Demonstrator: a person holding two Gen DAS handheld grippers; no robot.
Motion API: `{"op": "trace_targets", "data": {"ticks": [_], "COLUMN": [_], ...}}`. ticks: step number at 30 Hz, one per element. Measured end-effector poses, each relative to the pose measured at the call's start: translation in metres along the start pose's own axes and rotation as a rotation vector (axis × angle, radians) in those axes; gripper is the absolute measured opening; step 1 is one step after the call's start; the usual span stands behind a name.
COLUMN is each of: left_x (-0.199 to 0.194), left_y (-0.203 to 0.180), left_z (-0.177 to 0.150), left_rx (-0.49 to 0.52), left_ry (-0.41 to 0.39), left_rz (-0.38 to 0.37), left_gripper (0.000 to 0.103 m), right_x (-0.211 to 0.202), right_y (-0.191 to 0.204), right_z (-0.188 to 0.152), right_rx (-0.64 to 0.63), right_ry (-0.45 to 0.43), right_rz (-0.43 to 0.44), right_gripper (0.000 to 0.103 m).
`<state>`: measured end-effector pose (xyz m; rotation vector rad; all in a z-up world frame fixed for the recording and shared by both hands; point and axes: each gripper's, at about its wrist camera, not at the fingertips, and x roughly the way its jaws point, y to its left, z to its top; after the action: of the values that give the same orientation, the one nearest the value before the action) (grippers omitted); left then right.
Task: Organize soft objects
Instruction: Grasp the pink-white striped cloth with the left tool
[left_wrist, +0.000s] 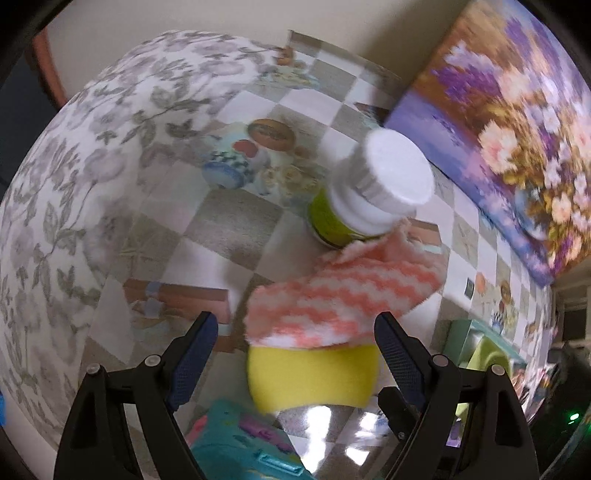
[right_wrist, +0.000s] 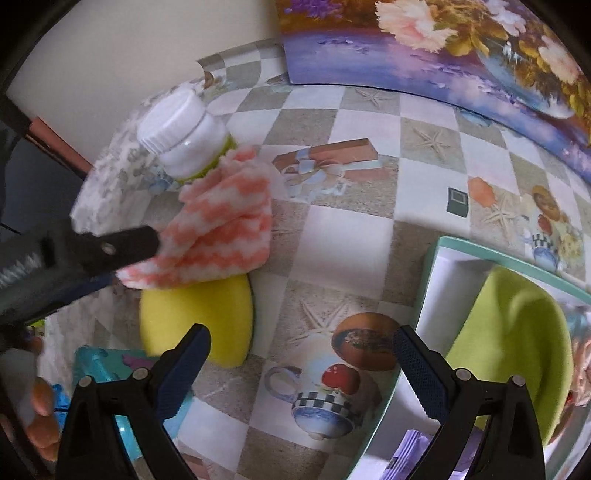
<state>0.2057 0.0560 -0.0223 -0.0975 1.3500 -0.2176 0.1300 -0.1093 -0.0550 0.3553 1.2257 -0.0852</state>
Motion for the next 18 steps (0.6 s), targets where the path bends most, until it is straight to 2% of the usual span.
{"op": "trace_targets", "data": {"ticks": [5,11,15,18], "left_x": [0.008,0.016,0.024,0.029], "left_y": [-0.013,-0.029,-0.033,-0.04], "left_z": [0.005,0.008,0.015,0.016], "left_rx": [0.109,0.284,0.314,0.372], "left_ry": [0.034,0.058,0.073,0.072], "left_rz": [0.003,0.062,0.039,0.039], "left_gripper": [0.087,0.087,0.087,0.087], "right_x": [-0.009,-0.011,-0.011,-0.011], "right_y": [-0.003,-0.008,-0.008,-0.008], "right_z": [0.002,0.003,0.003,0.004], "right_rx": [-0.01,0.004,0.0,-0.003], "right_ry": [-0.015,-0.015,-0.016,-0.02], "right_rz": [-0.027,-0.035,-0.043,-0.051], "right_gripper": [0.101,0.101,0.101,0.101]}}
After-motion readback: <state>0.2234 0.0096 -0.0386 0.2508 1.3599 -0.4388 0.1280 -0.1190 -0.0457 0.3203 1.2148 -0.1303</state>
